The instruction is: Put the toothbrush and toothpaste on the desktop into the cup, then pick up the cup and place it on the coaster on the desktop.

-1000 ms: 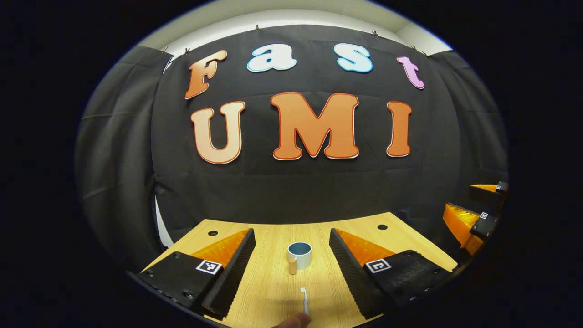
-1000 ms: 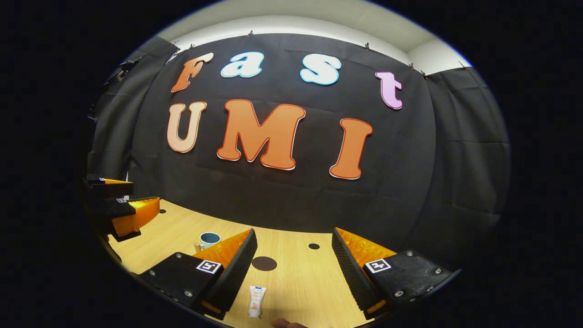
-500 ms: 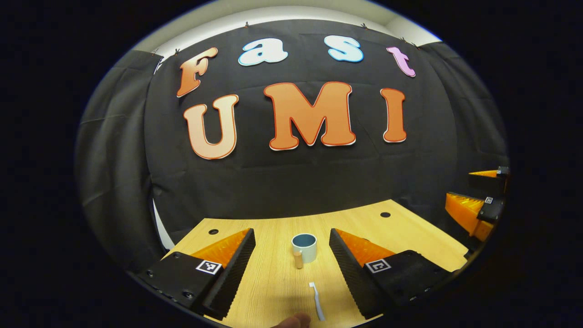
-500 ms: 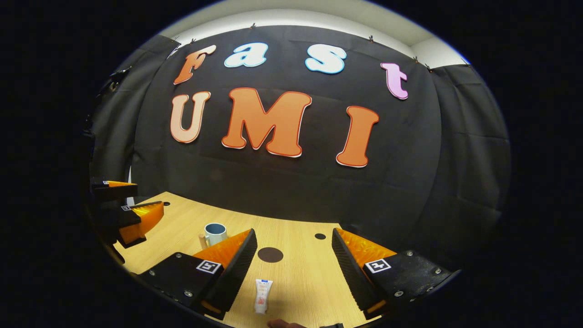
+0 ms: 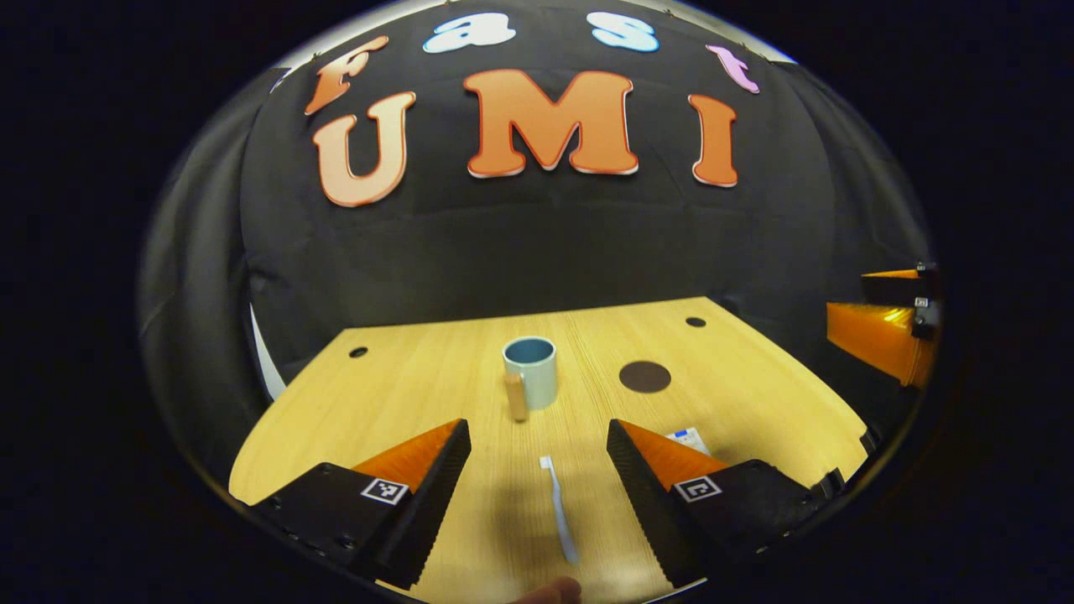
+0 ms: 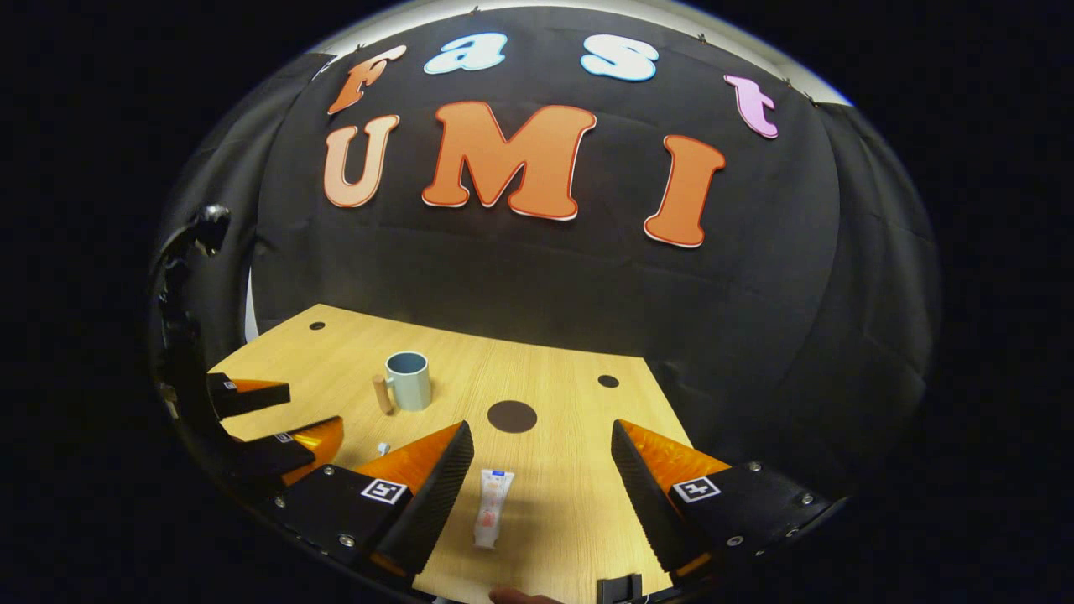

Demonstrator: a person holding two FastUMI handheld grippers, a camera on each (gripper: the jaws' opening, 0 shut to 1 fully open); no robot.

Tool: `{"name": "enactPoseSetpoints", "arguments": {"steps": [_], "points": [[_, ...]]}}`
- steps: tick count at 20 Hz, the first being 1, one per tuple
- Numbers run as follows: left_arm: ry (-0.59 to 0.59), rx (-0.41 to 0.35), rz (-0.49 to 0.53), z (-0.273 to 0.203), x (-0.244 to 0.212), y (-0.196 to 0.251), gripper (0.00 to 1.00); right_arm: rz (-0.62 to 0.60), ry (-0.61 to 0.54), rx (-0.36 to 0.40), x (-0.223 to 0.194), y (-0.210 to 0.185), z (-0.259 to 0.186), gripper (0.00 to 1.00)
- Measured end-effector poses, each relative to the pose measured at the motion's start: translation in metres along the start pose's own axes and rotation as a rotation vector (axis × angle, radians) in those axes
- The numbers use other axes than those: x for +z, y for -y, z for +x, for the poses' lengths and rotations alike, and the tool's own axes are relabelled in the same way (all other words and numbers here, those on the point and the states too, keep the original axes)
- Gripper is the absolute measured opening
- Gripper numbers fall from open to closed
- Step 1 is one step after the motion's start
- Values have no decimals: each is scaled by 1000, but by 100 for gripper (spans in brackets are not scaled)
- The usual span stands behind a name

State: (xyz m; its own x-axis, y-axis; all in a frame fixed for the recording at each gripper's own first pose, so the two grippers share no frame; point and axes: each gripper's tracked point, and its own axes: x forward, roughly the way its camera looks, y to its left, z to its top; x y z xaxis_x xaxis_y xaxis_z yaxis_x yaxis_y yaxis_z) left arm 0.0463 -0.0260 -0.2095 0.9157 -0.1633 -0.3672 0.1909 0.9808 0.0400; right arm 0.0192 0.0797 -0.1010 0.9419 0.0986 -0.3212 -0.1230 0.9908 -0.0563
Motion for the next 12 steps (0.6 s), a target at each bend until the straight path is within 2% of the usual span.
{"name": "enactPoseSetpoints", "arguments": {"steps": [2, 5, 9, 12], "points": [[-79, -13, 13, 12, -26, 6, 99, 11, -35, 7, -10, -3, 4, 99], [-187, -19, -35, 29, -58, 4, 98, -6, -80, 10, -23, -7, 9, 99], [-308, 22, -87, 53, -94, 3, 98, -34, -126, 33, -34, -18, 15, 99], [-390, 20, -123, 66, -113, 9, 96, -46, -150, 53, -39, -24, 18, 99]]}}
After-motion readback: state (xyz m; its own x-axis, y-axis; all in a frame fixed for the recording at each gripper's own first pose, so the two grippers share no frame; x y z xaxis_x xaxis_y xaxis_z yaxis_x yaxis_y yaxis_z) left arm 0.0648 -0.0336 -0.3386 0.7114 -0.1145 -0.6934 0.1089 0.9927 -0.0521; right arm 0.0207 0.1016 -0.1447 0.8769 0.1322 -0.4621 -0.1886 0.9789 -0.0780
